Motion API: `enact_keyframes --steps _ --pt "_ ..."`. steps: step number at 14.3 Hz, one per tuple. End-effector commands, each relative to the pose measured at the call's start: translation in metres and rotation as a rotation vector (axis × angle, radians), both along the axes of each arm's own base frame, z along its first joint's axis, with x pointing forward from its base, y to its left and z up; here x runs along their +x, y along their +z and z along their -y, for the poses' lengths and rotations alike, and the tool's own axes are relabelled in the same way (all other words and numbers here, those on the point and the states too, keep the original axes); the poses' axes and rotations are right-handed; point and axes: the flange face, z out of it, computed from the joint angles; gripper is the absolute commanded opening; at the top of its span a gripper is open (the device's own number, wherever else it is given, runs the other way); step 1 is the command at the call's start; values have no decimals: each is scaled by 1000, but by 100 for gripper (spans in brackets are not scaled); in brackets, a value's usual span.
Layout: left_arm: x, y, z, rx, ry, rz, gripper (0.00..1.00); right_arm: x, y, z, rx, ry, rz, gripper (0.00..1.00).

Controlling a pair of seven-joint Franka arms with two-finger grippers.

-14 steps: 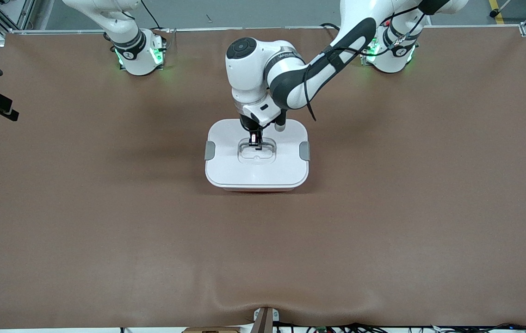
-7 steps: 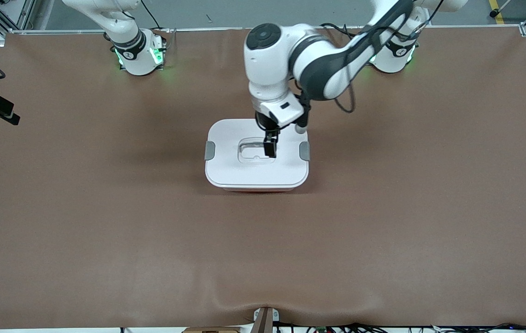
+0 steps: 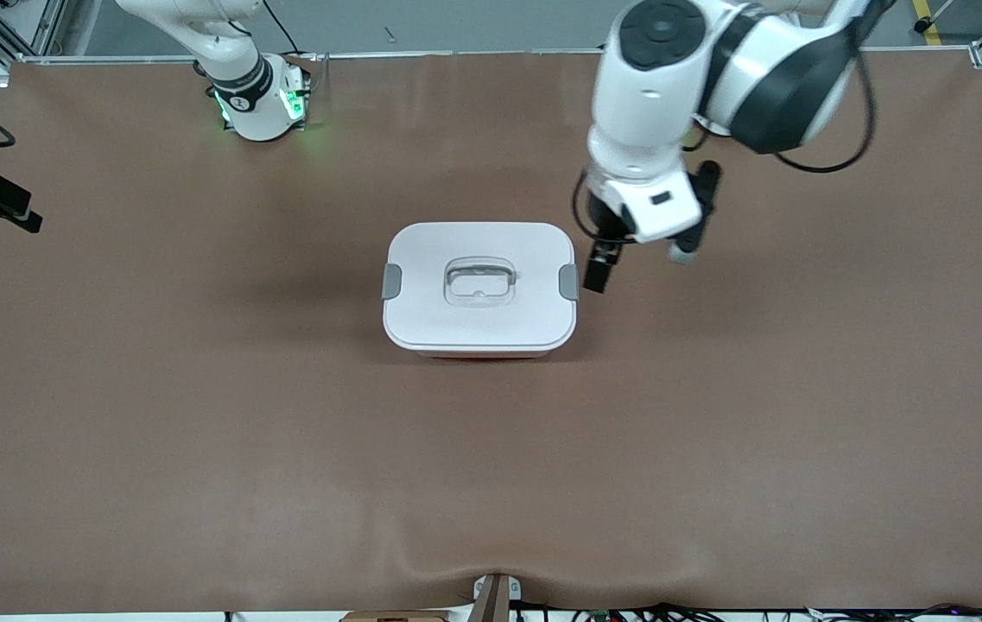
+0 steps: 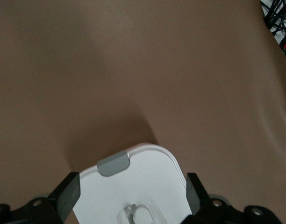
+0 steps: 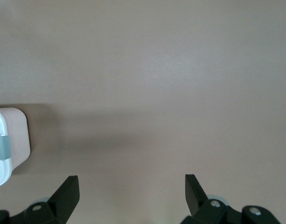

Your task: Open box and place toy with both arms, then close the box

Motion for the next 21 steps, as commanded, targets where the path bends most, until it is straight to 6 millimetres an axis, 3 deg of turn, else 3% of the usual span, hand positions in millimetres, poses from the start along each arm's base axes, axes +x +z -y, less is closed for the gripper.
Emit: enact_keyframes --steps 1,6,12,14,18,21 --pt "5 17 -42 27 -102 -22 100 -3 5 -4 -4 -15 -1 100" --pt "26 44 -138 53 -341 -80 100 -2 5 -3 2 -16 1 100" --pt "40 62 -214 45 -555 -113 100 -1 10 -5 -10 -3 17 100" --pt "30 85 -234 75 -660 -88 100 -1 12 -5 -10 -5 17 100" --pt "19 103 -288 41 -794 -113 100 0 11 -5 -7 -1 15 100" --pt "11 111 -312 25 -908 -127 100 1 11 -8 -3 5 20 100"
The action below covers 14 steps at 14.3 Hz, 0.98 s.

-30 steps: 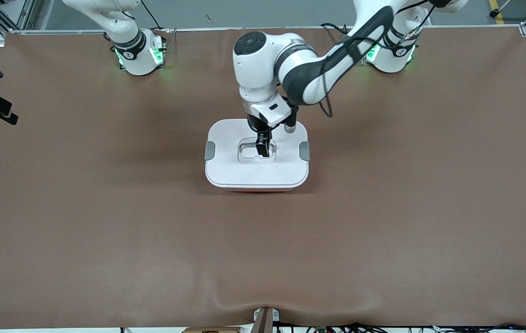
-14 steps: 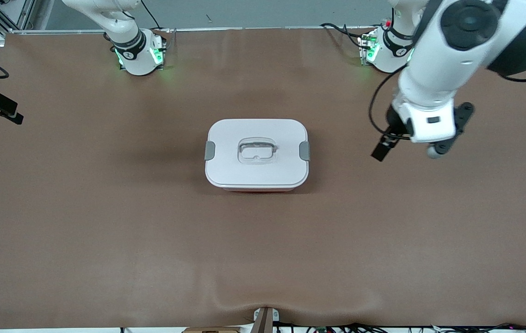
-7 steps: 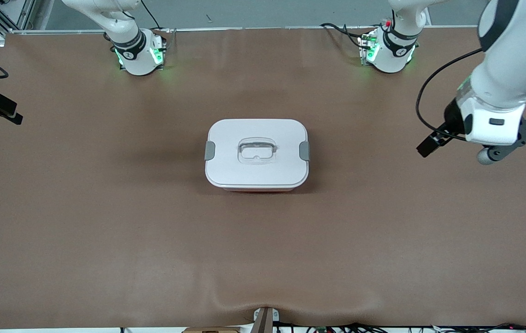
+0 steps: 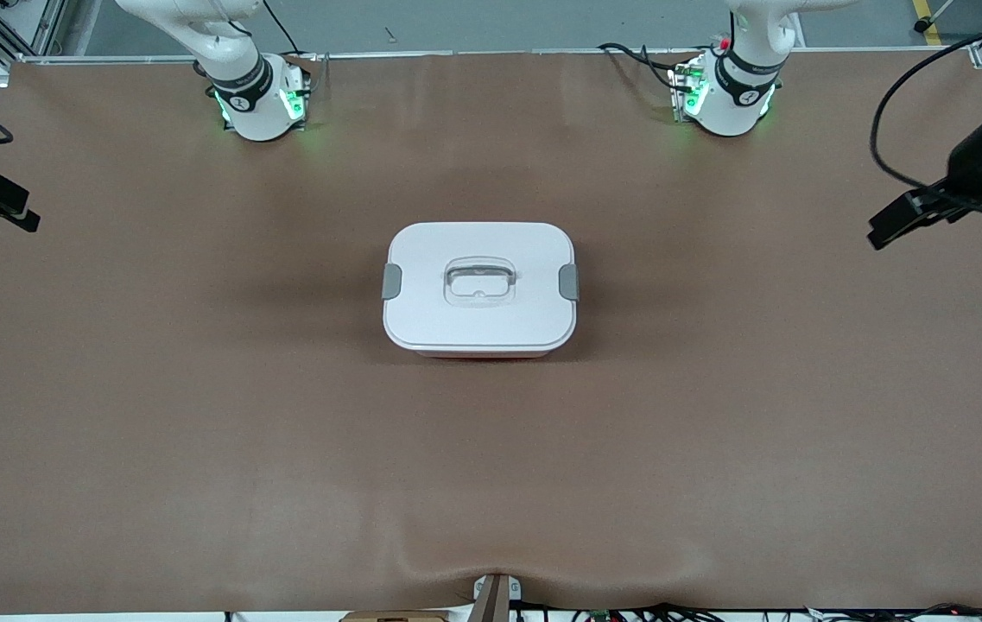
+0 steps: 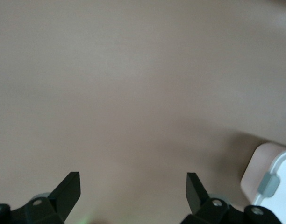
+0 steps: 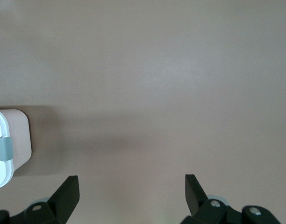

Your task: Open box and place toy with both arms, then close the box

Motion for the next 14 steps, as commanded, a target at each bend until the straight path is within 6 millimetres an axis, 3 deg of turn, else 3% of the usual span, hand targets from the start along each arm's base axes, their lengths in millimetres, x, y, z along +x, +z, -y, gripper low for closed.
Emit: enact_keyframes --steps 1,6,11,14 --pt "-12 6 -6 -15 -106 -24 100 0 6 -7 -2 1 9 100" --pt "-19 17 9 -19 -156 -2 100 1 7 -7 1 1 13 100" --pt "-16 16 11 -31 -167 -3 100 2 7 -4 1 1 14 100" --pt "-20 16 33 -22 -206 -3 100 1 7 -3 -1 0 13 100"
